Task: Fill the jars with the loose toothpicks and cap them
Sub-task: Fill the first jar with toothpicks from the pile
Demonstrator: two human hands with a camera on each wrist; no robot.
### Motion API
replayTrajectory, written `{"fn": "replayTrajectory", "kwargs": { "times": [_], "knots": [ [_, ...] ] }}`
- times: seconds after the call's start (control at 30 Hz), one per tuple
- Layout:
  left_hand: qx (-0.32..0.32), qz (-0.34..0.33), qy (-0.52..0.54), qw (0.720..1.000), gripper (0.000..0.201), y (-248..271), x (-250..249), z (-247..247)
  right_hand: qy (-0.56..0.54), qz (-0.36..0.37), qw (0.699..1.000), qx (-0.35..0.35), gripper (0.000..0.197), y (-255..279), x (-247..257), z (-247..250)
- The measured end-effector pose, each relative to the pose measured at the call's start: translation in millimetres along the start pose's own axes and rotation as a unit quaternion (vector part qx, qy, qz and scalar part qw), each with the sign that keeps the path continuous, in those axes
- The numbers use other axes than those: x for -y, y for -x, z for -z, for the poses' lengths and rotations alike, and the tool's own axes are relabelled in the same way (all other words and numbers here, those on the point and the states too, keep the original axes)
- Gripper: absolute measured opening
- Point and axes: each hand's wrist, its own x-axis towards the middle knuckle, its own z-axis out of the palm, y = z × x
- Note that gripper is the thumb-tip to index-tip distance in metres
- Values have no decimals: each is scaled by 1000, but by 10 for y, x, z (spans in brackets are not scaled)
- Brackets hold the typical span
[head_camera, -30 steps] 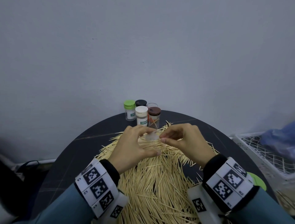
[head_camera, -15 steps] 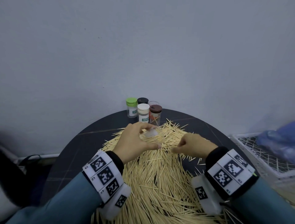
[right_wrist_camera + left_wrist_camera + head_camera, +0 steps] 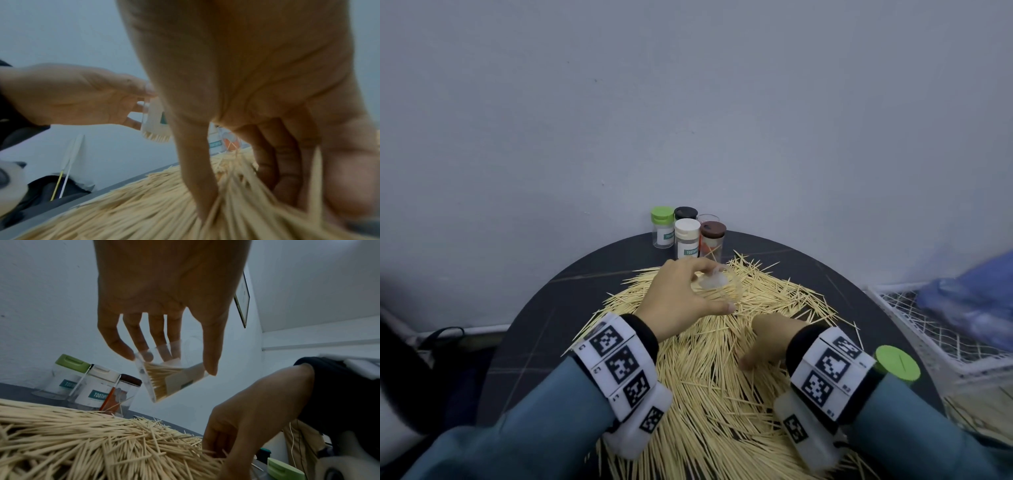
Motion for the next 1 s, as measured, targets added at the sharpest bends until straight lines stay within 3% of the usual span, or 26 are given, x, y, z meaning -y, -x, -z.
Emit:
{"fn": "replayTrajectory", "kwargs": {
  "times": [0.2,0.53,0.67,0.77,1.0],
  "knots": [
    [-5,-3,10,1000,56,23,7,28,-22,-1,1000,-12,51,-47,3,14],
    [2,-5,18,1000,53,15,-12,60,-102,-6,994,29,39,-167,-225,153],
    [7,-15,25,1000,58,-9,-45,41,-295,4,950,100,26,-240,-344,126],
    [11,-17,30,999,56,-16,-50,21,-428,10,899,92,16,-251,-396,94],
    [13,-10,42,999,56,-44,-23,5,-514,40,853,82,15,-267,-432,107]
  ]
}}
